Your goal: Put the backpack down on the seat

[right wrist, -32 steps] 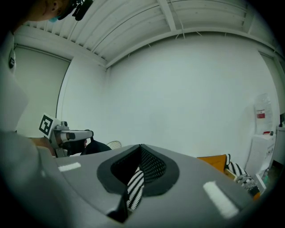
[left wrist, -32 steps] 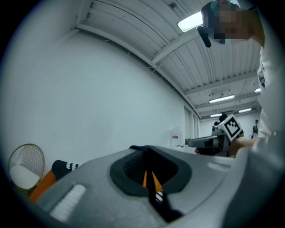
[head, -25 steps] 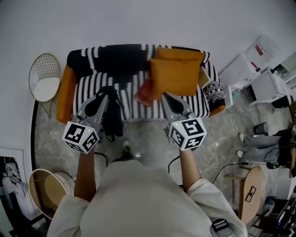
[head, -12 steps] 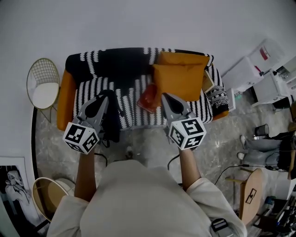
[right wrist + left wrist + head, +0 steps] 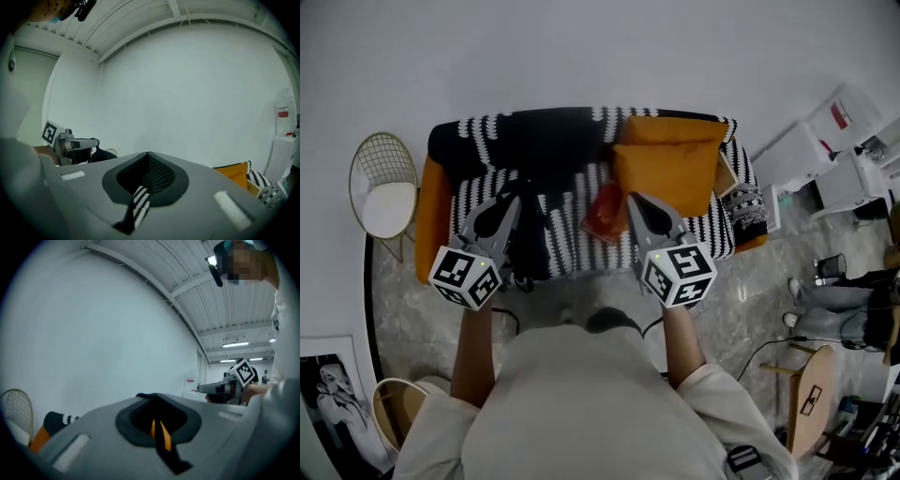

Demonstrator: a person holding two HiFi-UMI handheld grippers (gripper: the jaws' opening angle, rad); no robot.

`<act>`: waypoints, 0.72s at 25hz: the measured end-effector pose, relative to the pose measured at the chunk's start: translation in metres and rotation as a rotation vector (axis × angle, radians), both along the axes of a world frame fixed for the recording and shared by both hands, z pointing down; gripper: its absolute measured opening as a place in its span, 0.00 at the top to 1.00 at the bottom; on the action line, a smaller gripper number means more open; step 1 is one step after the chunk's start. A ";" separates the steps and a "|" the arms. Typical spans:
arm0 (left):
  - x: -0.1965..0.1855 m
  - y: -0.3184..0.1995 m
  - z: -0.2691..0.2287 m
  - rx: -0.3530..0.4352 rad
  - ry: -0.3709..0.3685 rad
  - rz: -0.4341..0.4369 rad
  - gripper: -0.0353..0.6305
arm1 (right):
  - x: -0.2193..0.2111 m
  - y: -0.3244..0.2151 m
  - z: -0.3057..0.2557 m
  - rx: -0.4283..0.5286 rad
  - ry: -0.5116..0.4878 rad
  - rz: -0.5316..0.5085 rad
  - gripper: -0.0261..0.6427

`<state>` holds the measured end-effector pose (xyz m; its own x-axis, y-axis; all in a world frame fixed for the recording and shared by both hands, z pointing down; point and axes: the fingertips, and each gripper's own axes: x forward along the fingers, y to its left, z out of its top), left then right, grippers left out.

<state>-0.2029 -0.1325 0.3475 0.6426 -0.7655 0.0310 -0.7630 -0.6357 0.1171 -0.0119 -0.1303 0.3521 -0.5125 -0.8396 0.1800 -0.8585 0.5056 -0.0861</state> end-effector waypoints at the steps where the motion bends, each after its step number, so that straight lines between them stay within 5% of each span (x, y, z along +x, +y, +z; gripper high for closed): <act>1: 0.001 -0.007 0.001 -0.001 -0.003 0.007 0.94 | 0.000 -0.006 0.001 -0.003 0.001 0.003 0.95; 18: 0.032 -0.162 0.037 -0.099 -0.021 -0.011 0.94 | 0.048 -0.144 0.033 -0.076 -0.008 0.024 0.95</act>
<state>-0.1712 -0.2944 0.3840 0.6326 -0.7651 0.1203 -0.7728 -0.6132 0.1635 0.0363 -0.2747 0.3849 -0.4937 -0.8359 0.2400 -0.8696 0.4762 -0.1301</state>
